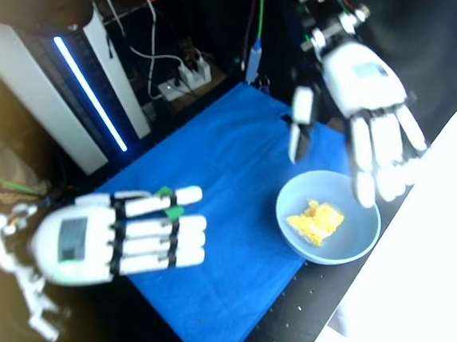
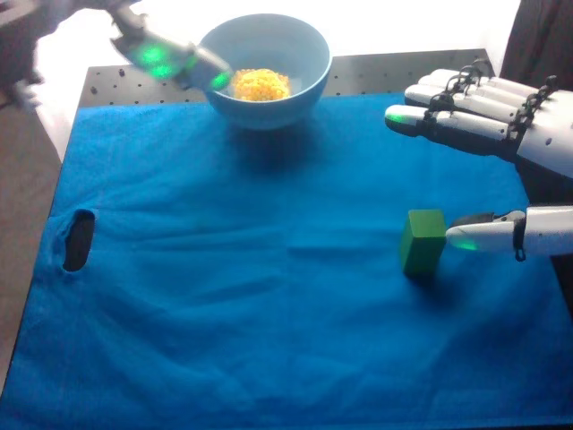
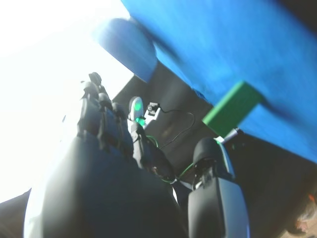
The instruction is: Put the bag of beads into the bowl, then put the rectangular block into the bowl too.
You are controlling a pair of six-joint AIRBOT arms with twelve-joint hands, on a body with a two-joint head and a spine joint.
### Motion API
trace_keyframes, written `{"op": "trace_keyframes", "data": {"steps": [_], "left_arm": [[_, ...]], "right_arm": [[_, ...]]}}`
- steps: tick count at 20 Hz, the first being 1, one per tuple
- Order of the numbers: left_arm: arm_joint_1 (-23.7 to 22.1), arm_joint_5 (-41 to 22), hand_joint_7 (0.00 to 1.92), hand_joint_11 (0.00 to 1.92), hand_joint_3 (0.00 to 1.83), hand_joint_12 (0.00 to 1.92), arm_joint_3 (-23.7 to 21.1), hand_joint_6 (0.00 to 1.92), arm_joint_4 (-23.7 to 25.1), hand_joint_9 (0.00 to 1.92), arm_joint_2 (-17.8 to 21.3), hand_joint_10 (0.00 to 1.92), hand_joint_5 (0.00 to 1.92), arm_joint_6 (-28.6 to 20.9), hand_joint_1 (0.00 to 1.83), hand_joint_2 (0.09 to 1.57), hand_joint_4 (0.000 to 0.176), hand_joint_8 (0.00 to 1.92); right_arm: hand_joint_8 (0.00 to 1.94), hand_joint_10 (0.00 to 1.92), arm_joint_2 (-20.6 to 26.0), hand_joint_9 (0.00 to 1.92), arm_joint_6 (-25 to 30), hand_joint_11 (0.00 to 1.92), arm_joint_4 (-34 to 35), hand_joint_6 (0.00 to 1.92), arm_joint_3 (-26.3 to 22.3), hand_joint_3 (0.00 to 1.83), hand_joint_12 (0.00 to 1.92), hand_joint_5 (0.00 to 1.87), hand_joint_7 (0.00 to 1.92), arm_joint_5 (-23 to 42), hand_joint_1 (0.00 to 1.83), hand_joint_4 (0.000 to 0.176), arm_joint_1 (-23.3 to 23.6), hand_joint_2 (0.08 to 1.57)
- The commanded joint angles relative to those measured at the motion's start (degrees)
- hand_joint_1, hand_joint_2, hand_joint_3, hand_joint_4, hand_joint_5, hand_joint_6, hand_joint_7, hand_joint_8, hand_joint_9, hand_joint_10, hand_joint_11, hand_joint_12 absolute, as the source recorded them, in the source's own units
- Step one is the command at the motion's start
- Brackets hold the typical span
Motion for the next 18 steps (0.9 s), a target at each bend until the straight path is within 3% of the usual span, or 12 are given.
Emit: {"op": "trace_keyframes", "data": {"steps": [1, 2, 3, 5, 8, 10, 12, 13, 15, 16, 17, 18], "left_arm": [[1.10, -8.83, 0.21, 0.00, 0.00, 0.75, -2.24, 0.00, -0.48, 0.24, 3.09, 0.00, 0.17, 0.05, 0.71, 0.93, 0.173, 0.00], [2.87, -11.09, 0.18, 0.00, 0.00, 0.64, -4.98, 0.00, -0.92, 0.21, 5.75, 0.00, 0.17, -1.27, 0.73, 0.92, 0.169, 0.00], [5.61, -14.48, 0.17, 0.00, 0.00, 0.70, -7.29, 0.00, -0.62, 0.20, 8.61, 0.00, 0.16, -5.42, 0.81, 0.94, 0.161, 0.00], [10.13, -19.38, 0.14, 0.00, 0.00, 0.62, -10.42, 0.00, -0.05, 0.18, 12.10, 0.00, 0.13, -9.96, 0.80, 0.94, 0.147, 0.00], [15.37, -23.79, 0.16, 0.00, 0.00, 0.56, -14.98, 0.00, -1.48, 0.13, 15.76, 0.00, 0.15, -9.97, 0.78, 0.91, 0.099, 0.01], [18.00, -26.69, 0.18, 0.00, 0.00, 0.55, -17.24, 0.00, -2.67, 0.14, 17.06, 0.00, 0.15, -9.89, 0.74, 0.89, 0.128, 0.01], [18.79, -27.53, 0.16, 0.00, 0.00, 0.50, -17.85, 0.00, -3.04, 0.13, 17.22, 0.00, 0.13, -9.85, 0.76, 0.89, 0.138, 0.00], [19.00, -27.72, 0.13, 0.00, 0.00, 0.50, -18.01, 0.00, -3.13, 0.11, 17.23, 0.00, 0.13, -9.85, 0.76, 0.88, 0.128, 0.00], [19.33, -27.71, 0.13, 0.00, 0.00, 0.47, -18.16, 0.00, -3.36, 0.08, 17.21, 0.00, 0.14, -9.86, 0.78, 0.88, 0.135, 0.00], [19.46, -27.70, 0.16, 0.00, 0.00, 0.49, -18.26, 0.00, -3.44, 0.11, 17.20, 0.01, 0.16, -9.86, 0.79, 0.88, 0.132, 0.00], [19.73, -27.80, 0.16, 0.00, 0.00, 0.49, -18.34, 0.00, -3.70, 0.11, 17.16, 0.01, 0.16, -9.86, 0.79, 0.88, 0.132, 0.00], [20.57, -28.07, 0.15, 0.00, 0.00, 0.37, -18.40, 0.00, -4.35, 0.12, 16.90, 0.00, 0.16, -9.86, 0.84, 0.91, 0.110, 0.00]], "right_arm": [[0.00, 0.00, 0.40, 0.00, 0.01, 0.02, 2.53, 0.00, 0.10, 0.00, 0.01, 0.00, 0.00, 7.41, 0.56, 0.131, 0.65, 1.14], [0.00, 0.00, 0.41, 0.00, 0.01, 0.02, 1.59, 0.00, 0.08, 0.00, 0.01, 0.00, 0.00, 7.41, 0.55, 0.126, 1.07, 1.13], [0.01, 0.00, 0.41, 0.00, 0.01, 0.04, 0.90, 0.00, -0.21, 0.00, 0.02, 0.03, 0.06, 7.41, 0.60, 0.161, 1.44, 1.10], [0.00, 0.01, 0.38, 0.02, 0.01, 0.09, -0.09, 0.00, -0.60, 0.00, 0.05, 0.03, 0.06, 7.39, 0.59, 0.156, 1.61, 1.08], [0.00, 0.00, 0.15, 0.00, 0.01, 0.09, -1.56, 0.00, -0.98, 0.00, 0.06, 0.01, 0.00, 7.31, 0.56, 0.102, 1.62, 1.01], [0.01, 0.01, -0.45, 0.04, 0.01, 0.16, -2.45, 0.01, -0.95, 0.00, 0.09, 0.07, 0.03, 6.54, 0.57, 0.062, 1.62, 0.94], [0.00, 0.00, -0.87, 0.02, 0.01, 0.15, -2.82, 0.01, -0.92, 0.00, 0.07, 0.16, 0.04, 5.83, 0.67, 0.130, 1.61, 0.94], [0.01, 0.01, -1.05, 0.05, 0.01, 0.19, -3.35, 0.01, -0.85, 0.00, 0.09, 0.17, 0.06, 5.17, 0.71, 0.147, 1.61, 0.95], [0.01, 0.01, -1.73, 0.10, 0.01, 0.22, -4.64, 0.00, -0.29, 0.00, 0.12, 0.19, 0.11, 3.50, 0.76, 0.159, 2.01, 0.96], [0.01, 0.02, -2.17, 0.20, 0.01, 0.27, -5.60, 0.00, 0.17, 0.00, 0.17, 0.24, 0.20, 2.14, 0.77, 0.132, 2.73, 0.96], [0.01, 0.02, -2.59, 0.20, 0.01, 0.27, -6.08, 0.00, 0.65, 0.00, 0.17, 0.24, 0.20, 1.31, 0.77, 0.132, 3.07, 0.96], [0.01, 0.01, -3.03, 0.39, 0.01, 0.25, -6.35, 0.01, 1.20, 0.00, 0.49, 0.44, 0.40, 0.65, 0.74, 0.081, 3.32, 0.98]]}}
